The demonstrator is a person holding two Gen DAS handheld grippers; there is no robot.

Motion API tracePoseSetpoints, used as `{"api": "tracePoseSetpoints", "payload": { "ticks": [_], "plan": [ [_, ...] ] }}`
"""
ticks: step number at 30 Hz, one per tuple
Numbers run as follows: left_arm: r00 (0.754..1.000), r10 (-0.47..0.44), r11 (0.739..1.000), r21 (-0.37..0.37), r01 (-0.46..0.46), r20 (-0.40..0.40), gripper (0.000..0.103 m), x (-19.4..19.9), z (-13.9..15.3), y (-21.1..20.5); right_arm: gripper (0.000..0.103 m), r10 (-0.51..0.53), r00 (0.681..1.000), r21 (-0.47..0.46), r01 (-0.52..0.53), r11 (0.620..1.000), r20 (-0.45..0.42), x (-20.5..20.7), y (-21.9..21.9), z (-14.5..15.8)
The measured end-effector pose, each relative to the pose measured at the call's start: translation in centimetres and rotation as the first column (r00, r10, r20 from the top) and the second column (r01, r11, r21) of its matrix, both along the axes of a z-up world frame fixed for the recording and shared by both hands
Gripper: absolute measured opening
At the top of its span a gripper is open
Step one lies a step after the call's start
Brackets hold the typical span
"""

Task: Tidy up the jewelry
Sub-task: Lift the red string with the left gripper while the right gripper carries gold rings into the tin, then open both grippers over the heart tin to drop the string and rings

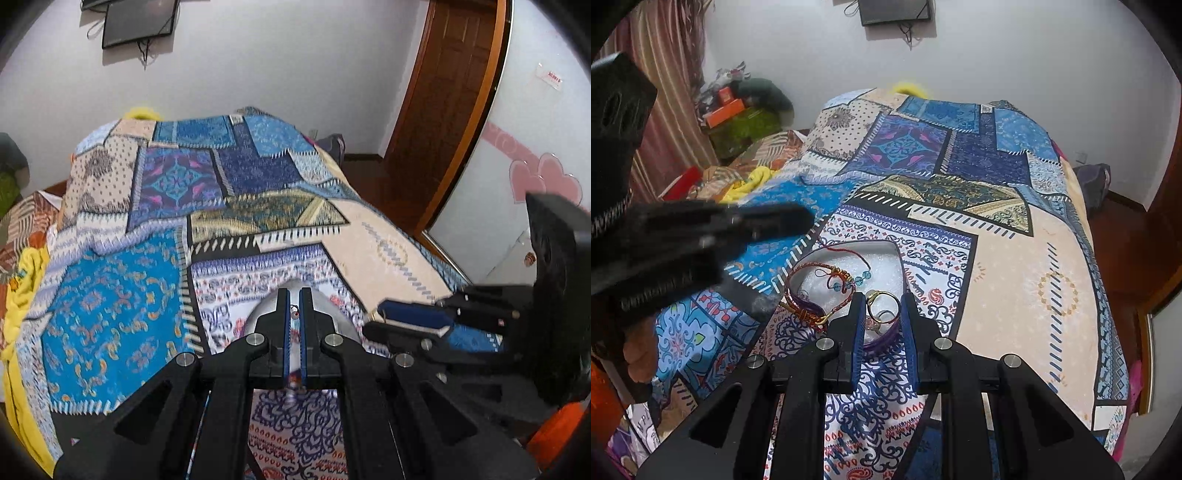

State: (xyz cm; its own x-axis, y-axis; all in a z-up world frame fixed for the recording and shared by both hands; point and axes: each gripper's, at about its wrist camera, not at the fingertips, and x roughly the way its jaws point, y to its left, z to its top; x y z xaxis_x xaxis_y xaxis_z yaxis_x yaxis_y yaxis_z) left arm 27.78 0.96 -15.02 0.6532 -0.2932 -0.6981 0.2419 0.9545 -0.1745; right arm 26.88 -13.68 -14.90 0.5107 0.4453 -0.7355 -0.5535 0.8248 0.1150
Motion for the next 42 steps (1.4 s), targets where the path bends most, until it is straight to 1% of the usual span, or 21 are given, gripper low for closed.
{"api": "tracePoseSetpoints", "payload": {
  "ticks": [7,10,17,20,25,28,35,36,38,39,40,42],
  "plan": [
    [0.999,-0.022,1.0,0.008,0.022,-0.049,0.002,-0.7,-1.8,0.2,0.017,0.033,0.999,-0.023,-0.033,0.999,-0.025,0.5,1.3,-0.8],
    [0.999,-0.02,0.999,0.046,0.022,-0.045,0.002,-1.0,-1.9,0.1,0.017,0.043,0.999,-0.042,-0.044,0.998,-0.03,0.7,1.9,-1.2],
    [0.999,-0.026,0.997,0.073,0.027,-0.026,0.002,-1.4,-1.6,0.1,0.017,0.06,0.997,-0.07,-0.063,0.996,-0.053,1.2,2.7,-1.9],
    [0.999,-0.026,0.997,0.068,0.028,-0.026,0.002,-1.4,-1.4,0.3,0.017,0.062,0.996,-0.079,-0.066,0.995,-0.059,1.1,2.8,-2.0],
    [1.0,-0.018,0.998,0.065,0.019,-0.017,0.003,-1.6,-1.1,0.5,0.017,0.06,0.997,-0.095,-0.065,0.993,-0.051,0.9,3.0,-1.7],
    [1.0,-0.008,0.998,0.068,0.009,-0.014,0.006,-2.0,-0.8,0.6,0.018,0.057,0.998,-0.107,-0.061,0.992,-0.036,0.5,3.1,-1.3],
    [1.0,0.016,0.996,0.087,-0.017,0.006,0.008,-3.5,0.4,1.0,0.021,0.051,0.999,-0.102,-0.051,0.994,0.0,-0.8,2.8,0.3],
    [1.0,0.022,0.996,0.09,-0.023,0.011,0.01,-3.8,0.7,1.0,0.021,0.05,0.999,-0.101,-0.048,0.994,0.008,-1.2,2.6,0.7],
    [0.999,0.034,0.995,0.091,-0.035,0.018,0.019,-4.4,1.1,1.2,0.022,0.047,0.999,-0.103,-0.044,0.994,0.025,-1.9,2.5,1.4],
    [0.999,0.044,0.995,0.089,-0.046,0.025,0.028,-4.8,1.4,1.4,0.022,0.046,0.998,-0.101,-0.043,0.994,0.031,-2.3,2.5,1.7],
    [0.998,0.054,0.995,0.087,-0.056,0.033,0.033,-5.3,1.6,1.5,0.022,0.045,0.998,-0.099,-0.041,0.994,0.034,-2.5,2.4,1.9],
    [0.997,0.065,0.994,0.089,-0.068,0.041,0.034,-6.0,1.9,1.6,0.023,0.039,0.998,-0.088,-0.035,0.995,0.043,-3.3,2.1,2.6]
  ]
}}
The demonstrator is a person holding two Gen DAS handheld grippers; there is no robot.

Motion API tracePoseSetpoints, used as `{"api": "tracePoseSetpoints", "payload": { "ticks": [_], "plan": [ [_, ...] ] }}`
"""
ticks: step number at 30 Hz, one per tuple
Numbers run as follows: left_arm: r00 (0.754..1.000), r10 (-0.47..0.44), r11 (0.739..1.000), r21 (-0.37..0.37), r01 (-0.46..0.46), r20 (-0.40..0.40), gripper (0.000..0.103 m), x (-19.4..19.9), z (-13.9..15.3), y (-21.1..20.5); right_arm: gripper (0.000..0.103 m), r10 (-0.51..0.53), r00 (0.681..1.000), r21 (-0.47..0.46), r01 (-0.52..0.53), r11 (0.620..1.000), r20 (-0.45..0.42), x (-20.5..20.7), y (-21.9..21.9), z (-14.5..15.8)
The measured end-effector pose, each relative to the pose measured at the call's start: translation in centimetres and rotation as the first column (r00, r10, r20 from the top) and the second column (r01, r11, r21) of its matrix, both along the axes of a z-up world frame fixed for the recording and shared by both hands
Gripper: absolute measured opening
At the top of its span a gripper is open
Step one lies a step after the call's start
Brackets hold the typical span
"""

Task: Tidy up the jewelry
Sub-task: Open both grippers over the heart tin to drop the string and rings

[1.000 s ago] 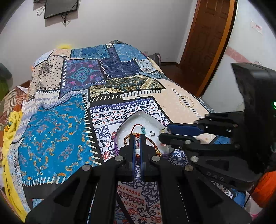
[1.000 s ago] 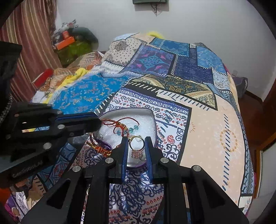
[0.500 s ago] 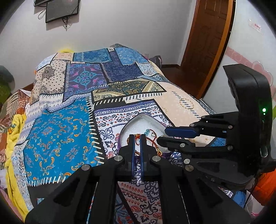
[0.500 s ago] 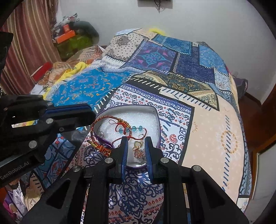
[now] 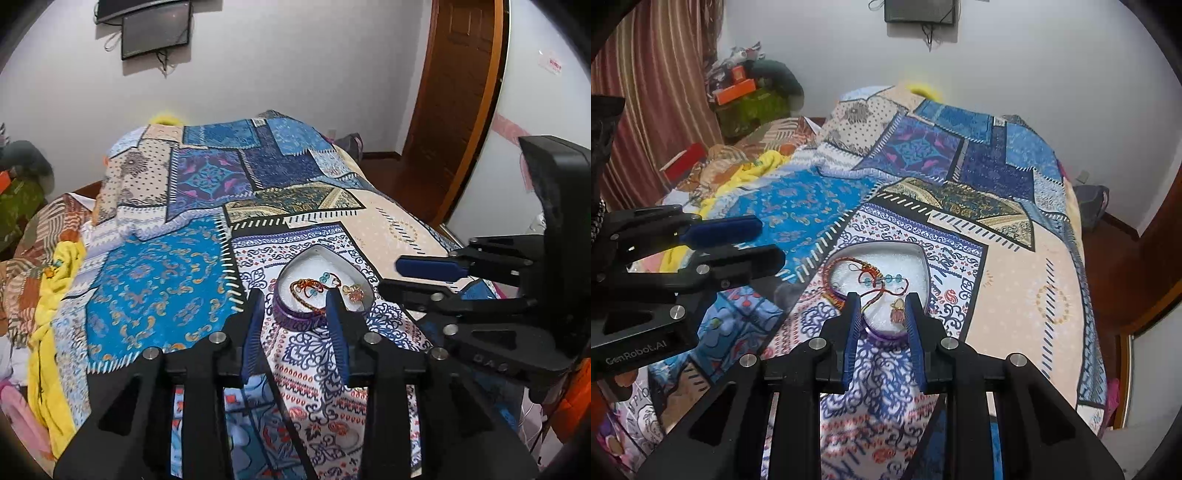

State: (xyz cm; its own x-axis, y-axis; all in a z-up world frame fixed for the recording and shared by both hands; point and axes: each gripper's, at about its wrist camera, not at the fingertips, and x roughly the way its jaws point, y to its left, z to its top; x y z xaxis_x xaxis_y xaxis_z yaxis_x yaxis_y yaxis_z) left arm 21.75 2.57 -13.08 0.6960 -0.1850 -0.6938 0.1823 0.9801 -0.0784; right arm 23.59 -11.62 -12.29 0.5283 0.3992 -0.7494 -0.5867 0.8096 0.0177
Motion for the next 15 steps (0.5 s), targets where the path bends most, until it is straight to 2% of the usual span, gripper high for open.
{"api": "tracePoseSetpoints", "payload": {
  "ticks": [2,4,6,15],
  "plan": [
    [1.0,0.014,1.0,-0.001,-0.014,-0.002,0.037,-0.8,0.2,0.1,0.025,-0.007,1.0,0.007,0.007,1.0,0.006,-0.8,-0.3,0.5],
    [1.0,0.031,1.0,-0.003,-0.031,-0.007,0.045,-1.7,0.3,0.2,0.032,-0.013,1.0,0.017,0.013,1.0,0.008,-1.4,-0.6,0.8],
    [0.999,0.041,0.999,-0.002,-0.041,-0.016,0.046,-2.5,0.0,0.3,0.039,-0.025,1.0,0.027,0.025,0.999,0.017,-2.3,-0.9,1.2],
    [0.992,0.03,0.999,-0.013,-0.032,-0.119,0.046,-5.4,-3.3,-0.6,0.039,-0.038,0.999,0.03,0.038,0.999,-0.006,-4.8,-1.5,0.5]
  ]
}}
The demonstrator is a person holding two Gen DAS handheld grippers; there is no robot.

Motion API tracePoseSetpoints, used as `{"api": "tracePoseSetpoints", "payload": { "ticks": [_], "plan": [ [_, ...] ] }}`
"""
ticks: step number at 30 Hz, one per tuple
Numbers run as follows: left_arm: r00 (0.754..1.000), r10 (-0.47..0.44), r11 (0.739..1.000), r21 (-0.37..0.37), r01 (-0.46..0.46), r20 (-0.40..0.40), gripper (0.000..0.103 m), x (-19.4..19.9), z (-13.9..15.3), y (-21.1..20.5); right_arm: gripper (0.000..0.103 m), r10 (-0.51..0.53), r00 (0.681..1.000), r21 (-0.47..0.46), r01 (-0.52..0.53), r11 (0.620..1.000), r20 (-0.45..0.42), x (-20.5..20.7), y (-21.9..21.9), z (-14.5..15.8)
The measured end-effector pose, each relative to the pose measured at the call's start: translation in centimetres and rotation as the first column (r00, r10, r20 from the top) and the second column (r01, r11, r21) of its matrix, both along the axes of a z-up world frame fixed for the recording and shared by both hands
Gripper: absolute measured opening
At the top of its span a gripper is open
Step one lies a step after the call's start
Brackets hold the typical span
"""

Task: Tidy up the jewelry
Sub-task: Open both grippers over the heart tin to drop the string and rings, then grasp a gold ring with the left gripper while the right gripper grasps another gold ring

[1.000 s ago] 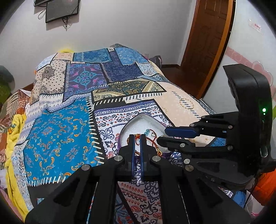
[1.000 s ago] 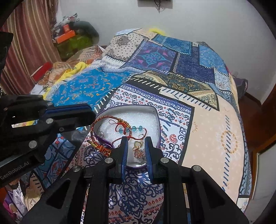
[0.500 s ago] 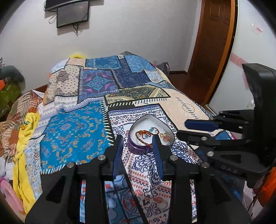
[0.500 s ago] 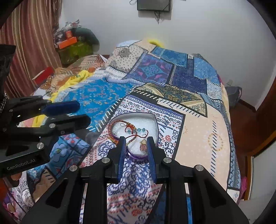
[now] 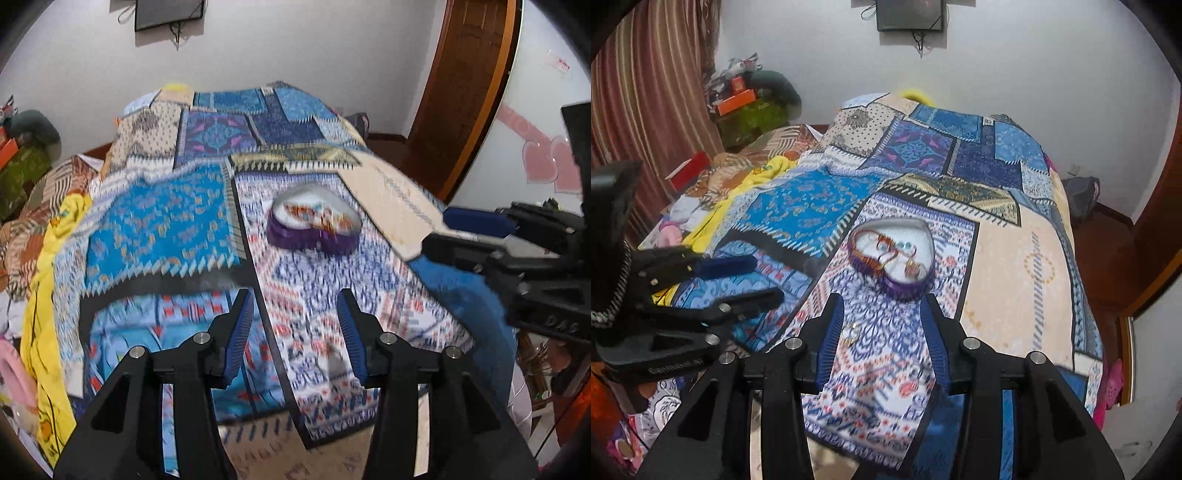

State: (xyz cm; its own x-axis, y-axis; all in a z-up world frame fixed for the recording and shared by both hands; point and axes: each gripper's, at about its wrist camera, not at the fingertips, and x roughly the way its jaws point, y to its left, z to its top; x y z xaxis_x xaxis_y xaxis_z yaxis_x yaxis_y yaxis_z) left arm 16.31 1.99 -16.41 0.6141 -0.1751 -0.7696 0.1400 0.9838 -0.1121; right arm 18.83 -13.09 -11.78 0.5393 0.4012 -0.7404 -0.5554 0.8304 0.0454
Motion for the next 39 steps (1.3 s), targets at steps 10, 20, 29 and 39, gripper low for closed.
{"api": "tracePoseSetpoints", "payload": {
  "ticks": [10,20,29,39],
  "plan": [
    [0.993,-0.037,0.998,-0.057,0.031,-0.111,0.046,-1.1,-4.4,-1.6,0.039,-0.025,0.997,-0.015,0.024,1.0,-0.073,-1.3,-0.5,-2.7],
    [0.994,-0.046,0.992,-0.12,0.033,-0.102,0.021,-0.9,-5.5,-1.4,0.039,-0.026,0.993,-0.024,0.024,0.999,-0.118,-1.0,-0.7,-4.4],
    [0.999,0.032,0.994,-0.103,-0.036,-0.044,0.021,-1.0,-4.0,1.5,0.039,0.035,0.985,-0.075,-0.048,0.996,-0.169,0.6,2.3,-6.6],
    [0.998,0.059,0.992,-0.11,-0.061,-0.024,0.021,-0.6,-4.2,3.1,0.038,0.079,0.977,-0.079,-0.096,0.992,-0.196,1.4,3.7,-7.6]
  ]
}}
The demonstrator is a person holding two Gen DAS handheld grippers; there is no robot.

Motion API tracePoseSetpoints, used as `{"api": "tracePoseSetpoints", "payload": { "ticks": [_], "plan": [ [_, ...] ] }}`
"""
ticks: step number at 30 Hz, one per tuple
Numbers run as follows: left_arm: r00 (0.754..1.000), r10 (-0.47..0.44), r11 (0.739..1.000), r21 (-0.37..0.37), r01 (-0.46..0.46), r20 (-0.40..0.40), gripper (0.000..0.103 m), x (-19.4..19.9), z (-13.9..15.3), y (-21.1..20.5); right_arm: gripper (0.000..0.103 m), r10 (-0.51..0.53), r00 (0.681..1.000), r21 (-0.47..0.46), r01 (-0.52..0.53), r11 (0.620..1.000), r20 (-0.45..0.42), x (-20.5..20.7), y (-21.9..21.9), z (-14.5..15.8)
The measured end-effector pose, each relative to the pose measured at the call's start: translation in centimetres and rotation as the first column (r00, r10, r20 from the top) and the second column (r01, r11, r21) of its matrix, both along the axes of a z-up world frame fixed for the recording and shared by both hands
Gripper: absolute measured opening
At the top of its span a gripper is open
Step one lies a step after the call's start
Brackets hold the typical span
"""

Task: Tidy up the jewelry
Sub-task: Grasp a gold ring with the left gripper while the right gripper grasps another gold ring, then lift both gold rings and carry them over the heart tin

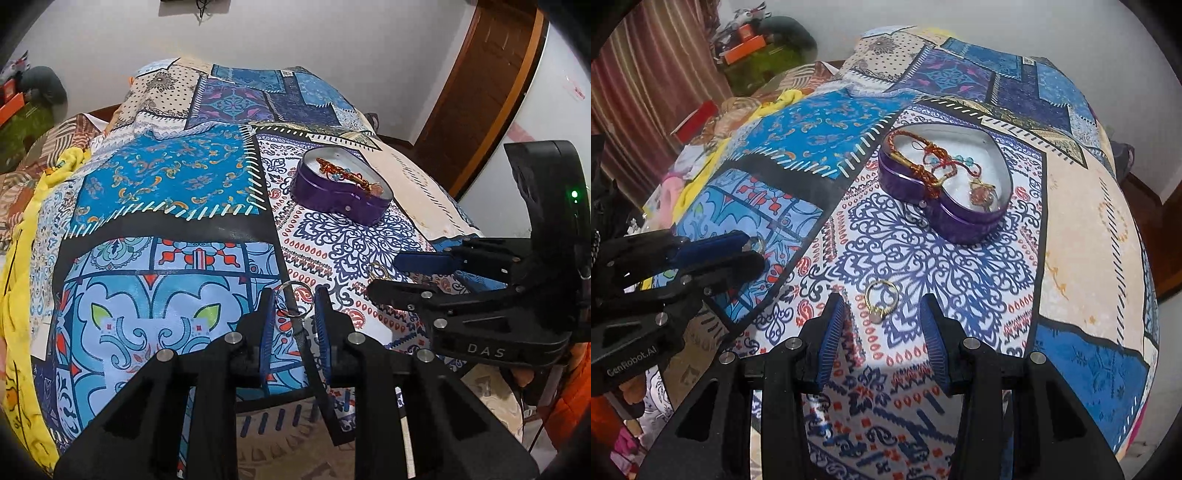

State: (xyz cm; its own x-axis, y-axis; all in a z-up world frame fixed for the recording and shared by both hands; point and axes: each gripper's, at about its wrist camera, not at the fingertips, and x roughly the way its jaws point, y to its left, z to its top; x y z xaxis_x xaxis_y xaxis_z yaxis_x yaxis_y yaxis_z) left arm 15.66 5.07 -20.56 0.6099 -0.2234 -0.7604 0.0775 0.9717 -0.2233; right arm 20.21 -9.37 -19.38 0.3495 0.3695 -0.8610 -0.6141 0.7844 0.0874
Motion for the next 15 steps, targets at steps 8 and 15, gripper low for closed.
{"api": "tracePoseSetpoints", "payload": {
  "ticks": [8,15],
  "plan": [
    [1.0,-0.006,1.0,0.004,0.006,0.004,0.021,0.7,0.2,-0.5,0.017,0.005,0.999,-0.033,-0.003,0.999,0.04,-0.3,0.1,-0.1],
    [1.0,-0.01,1.0,0.019,0.009,0.024,0.021,0.4,1.1,-0.8,0.007,-0.004,0.999,-0.001,0.004,1.0,0.05,-0.3,-0.6,0.6]
  ]
}}
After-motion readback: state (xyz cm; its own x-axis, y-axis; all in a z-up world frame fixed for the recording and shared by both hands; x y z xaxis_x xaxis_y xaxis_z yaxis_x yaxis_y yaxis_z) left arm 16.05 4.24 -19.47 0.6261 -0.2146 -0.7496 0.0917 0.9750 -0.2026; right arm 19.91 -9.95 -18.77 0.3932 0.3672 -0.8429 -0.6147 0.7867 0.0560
